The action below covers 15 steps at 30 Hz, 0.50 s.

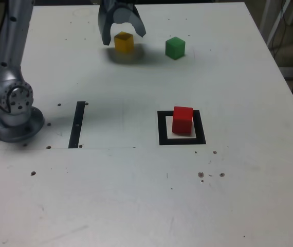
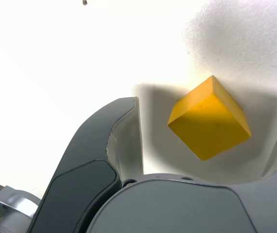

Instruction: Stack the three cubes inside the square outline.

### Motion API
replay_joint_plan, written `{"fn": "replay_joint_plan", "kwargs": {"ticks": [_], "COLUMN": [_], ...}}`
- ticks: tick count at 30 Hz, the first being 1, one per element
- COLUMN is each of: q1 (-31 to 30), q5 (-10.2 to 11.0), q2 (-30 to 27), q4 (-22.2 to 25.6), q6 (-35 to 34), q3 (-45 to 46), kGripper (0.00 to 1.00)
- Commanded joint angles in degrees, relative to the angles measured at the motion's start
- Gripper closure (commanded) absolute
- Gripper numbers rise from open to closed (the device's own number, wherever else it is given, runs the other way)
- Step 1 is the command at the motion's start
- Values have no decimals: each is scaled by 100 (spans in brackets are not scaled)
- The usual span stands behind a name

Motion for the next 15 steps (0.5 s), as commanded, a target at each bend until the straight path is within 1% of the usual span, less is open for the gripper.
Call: {"fn": "replay_joint_plan", "kwargs": {"ticks": [1,5,15], "q1": [28,87,133], "q5": [-53,-145,-264], "q2": [62,98,99], "q4": [-57,-210,-440], "q6": [39,98,165], "q3": [30,75,142], "kGripper": [4,6,17]}}
